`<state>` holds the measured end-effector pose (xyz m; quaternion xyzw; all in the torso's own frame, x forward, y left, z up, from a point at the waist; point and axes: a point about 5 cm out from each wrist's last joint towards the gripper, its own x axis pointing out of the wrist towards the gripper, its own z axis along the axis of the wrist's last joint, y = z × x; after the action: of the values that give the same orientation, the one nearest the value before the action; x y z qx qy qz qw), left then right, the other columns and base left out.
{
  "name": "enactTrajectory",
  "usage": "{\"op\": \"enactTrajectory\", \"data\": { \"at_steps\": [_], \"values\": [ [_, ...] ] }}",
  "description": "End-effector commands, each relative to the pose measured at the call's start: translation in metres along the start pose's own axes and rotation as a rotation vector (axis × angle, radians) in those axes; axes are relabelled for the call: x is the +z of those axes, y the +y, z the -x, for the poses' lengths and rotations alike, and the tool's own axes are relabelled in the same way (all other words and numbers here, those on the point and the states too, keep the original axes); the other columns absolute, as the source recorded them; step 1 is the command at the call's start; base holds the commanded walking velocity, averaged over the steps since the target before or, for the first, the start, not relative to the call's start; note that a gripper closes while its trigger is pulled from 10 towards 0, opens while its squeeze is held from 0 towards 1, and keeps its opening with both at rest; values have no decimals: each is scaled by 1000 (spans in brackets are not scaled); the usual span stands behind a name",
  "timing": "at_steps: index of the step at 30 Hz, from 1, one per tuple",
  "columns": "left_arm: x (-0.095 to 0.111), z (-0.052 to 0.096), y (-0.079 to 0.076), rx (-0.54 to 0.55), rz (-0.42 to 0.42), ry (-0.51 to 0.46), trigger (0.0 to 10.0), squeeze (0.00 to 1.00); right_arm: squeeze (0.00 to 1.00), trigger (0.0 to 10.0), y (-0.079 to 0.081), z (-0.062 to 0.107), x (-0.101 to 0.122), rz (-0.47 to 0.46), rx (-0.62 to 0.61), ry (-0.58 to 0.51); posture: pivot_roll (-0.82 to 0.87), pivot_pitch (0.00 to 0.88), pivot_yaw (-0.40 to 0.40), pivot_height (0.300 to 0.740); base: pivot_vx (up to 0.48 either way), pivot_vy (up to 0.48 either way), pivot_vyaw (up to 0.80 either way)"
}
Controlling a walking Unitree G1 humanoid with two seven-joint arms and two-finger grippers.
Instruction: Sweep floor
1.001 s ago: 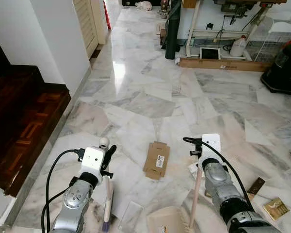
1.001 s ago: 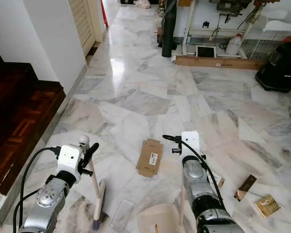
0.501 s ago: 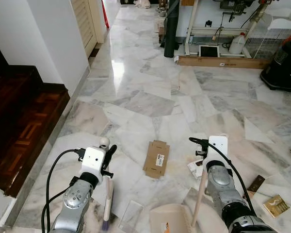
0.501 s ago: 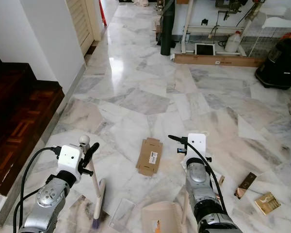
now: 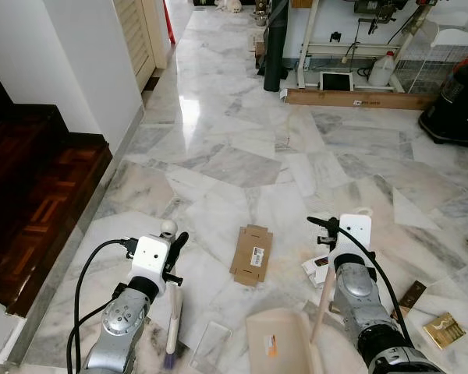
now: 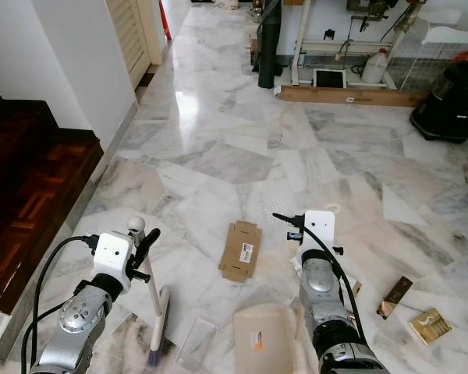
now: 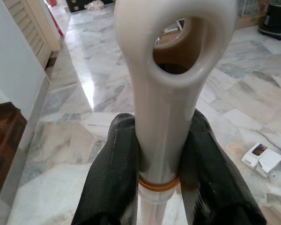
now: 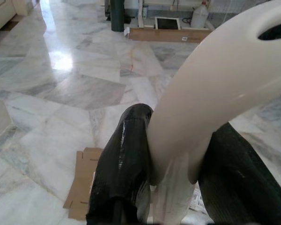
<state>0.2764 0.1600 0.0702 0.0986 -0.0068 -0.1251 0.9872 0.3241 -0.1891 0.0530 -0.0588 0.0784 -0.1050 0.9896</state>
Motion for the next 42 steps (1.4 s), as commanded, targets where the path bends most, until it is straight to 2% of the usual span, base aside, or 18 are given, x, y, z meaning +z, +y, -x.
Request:
{"op": "enactTrajectory", "data": {
  "at_steps": [1,7,14,20,26,42],
  "values": [
    [3,-1,2,2,-19,-19,10000,0,0,10000,3,-2,7,4,13,-38,145,33,15,740,0,0,0],
    [3,-1,2,3,-21,-17,10000,0,0,10000,4,4,-4,10,0,-13,152,39,16,740,0,0,0],
    [2,3,4,11,-23,-15,10000,0,0,10000,10,13,-12,3,4,-48,166,49,15,740,0,0,0],
    [2,4,6,16,-25,-13,10000,0,0,10000,19,16,-9,17,54,-98,167,58,17,740,0,0,0],
    [3,3,5,14,-24,-13,10000,0,0,10000,21,15,-9,10,62,-97,166,60,19,740,0,0,0],
    [1,6,6,14,-29,-3,10000,0,0,10000,28,25,-28,-3,87,-18,170,58,18,740,0,0,0]
  ]
}}
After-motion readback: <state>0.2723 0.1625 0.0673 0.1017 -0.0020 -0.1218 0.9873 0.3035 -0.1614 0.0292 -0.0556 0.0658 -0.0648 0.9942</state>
